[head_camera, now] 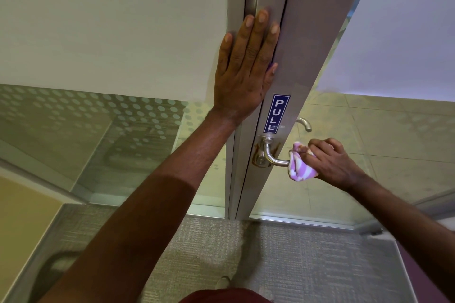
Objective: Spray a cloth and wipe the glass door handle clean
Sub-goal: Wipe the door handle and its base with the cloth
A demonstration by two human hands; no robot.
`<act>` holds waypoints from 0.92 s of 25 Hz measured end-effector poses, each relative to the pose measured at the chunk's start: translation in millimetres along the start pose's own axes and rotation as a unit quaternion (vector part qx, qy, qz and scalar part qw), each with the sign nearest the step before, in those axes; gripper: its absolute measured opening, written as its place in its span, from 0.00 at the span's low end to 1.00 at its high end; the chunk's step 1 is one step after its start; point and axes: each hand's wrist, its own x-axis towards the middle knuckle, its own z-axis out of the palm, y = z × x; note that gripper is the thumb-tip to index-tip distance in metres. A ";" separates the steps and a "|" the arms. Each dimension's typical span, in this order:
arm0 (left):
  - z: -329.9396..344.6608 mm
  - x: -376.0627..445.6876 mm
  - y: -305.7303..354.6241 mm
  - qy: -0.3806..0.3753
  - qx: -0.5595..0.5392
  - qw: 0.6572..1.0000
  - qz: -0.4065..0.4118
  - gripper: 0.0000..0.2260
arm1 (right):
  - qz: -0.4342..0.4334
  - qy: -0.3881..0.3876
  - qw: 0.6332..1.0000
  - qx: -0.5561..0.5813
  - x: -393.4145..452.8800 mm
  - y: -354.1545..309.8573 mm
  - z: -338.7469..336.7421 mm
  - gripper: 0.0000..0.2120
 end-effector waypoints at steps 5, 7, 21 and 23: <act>0.6 0.1 2.2 0.004 0.006 1.000 -0.006 0.23 | 0.109 -0.013 0.994 0.027 14.1 -37.7 -15.9 0.25; 1.5 -0.3 2.6 0.010 0.005 1.000 -0.009 0.23 | 0.189 -0.058 0.980 0.035 23.0 -58.9 -22.9 0.29; 1.7 0.2 4.3 0.009 0.006 1.000 -0.017 0.22 | 0.442 -0.152 0.883 0.047 112.3 -131.3 -35.2 0.23; 0.9 1.0 4.4 0.008 0.011 1.000 -0.016 0.22 | 0.392 -0.097 0.914 0.049 94.6 -125.7 -30.4 0.24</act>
